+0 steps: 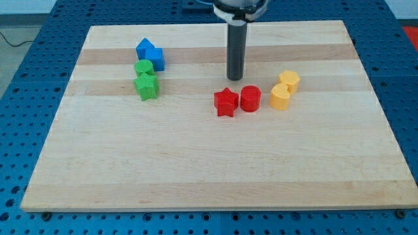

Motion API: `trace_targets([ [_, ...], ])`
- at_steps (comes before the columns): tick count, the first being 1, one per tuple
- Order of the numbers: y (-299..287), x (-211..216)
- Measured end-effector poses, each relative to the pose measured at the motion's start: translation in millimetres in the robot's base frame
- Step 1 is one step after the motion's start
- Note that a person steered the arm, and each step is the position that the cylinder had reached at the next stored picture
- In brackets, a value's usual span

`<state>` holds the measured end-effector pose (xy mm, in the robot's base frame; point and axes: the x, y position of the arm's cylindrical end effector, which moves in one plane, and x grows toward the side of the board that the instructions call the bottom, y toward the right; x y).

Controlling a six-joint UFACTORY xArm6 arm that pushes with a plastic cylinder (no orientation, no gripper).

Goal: Place the yellow heart in between the red circle and yellow hexagon

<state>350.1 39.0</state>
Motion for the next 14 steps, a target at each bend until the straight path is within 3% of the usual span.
trace_targets([
  [1, 67, -15],
  [2, 170, 2],
  [3, 212, 54],
  [4, 202, 76],
  [7, 101, 81],
  [10, 95, 111],
  [12, 69, 83],
  [14, 67, 93],
])
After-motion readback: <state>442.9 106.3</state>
